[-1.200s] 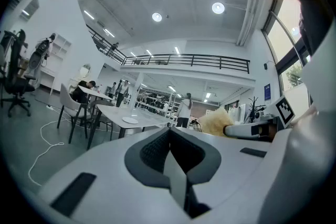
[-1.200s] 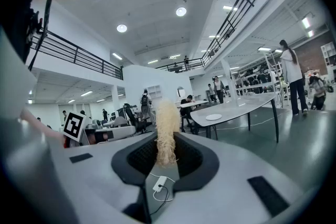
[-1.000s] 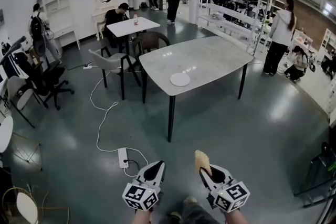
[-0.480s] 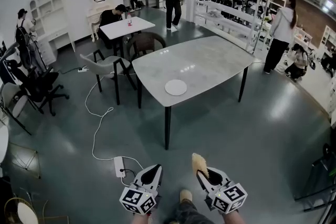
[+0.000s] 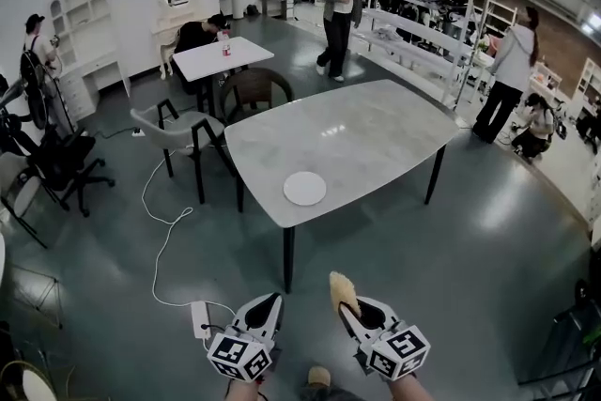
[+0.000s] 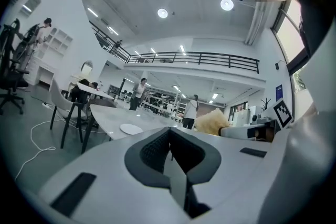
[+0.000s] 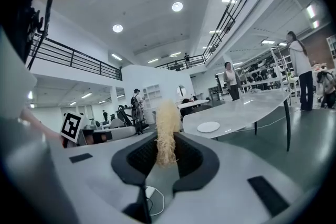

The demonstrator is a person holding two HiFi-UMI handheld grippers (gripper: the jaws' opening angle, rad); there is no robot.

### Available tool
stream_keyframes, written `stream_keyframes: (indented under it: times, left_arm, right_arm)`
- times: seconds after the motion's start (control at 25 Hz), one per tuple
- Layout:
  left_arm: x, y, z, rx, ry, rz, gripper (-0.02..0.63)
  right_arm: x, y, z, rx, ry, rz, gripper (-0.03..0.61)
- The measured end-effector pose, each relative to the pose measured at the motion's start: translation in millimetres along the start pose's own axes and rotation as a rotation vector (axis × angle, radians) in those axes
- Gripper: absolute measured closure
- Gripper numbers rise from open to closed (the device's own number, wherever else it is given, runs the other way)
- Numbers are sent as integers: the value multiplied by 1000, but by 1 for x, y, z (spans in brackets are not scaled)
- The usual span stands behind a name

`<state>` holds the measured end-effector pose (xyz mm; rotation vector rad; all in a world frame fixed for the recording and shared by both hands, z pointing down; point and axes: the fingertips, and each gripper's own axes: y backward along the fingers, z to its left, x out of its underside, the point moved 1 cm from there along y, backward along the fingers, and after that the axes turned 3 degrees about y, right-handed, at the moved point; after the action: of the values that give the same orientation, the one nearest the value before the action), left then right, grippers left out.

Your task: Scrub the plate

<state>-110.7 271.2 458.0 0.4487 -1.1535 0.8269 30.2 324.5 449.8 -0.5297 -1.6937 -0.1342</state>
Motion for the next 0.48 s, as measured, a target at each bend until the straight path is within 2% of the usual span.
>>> stream_keyframes:
  times: [0.24,0.48]
  left_arm:
    - [-16,-45,17,-25,-21,-18,603]
    - [-14,-65,29,-36,-23,-15,603]
  right_arm:
    - [-17,-30,-41,-30,19,-11,495]
    - [-11,-52,-62,-53,0,1,495]
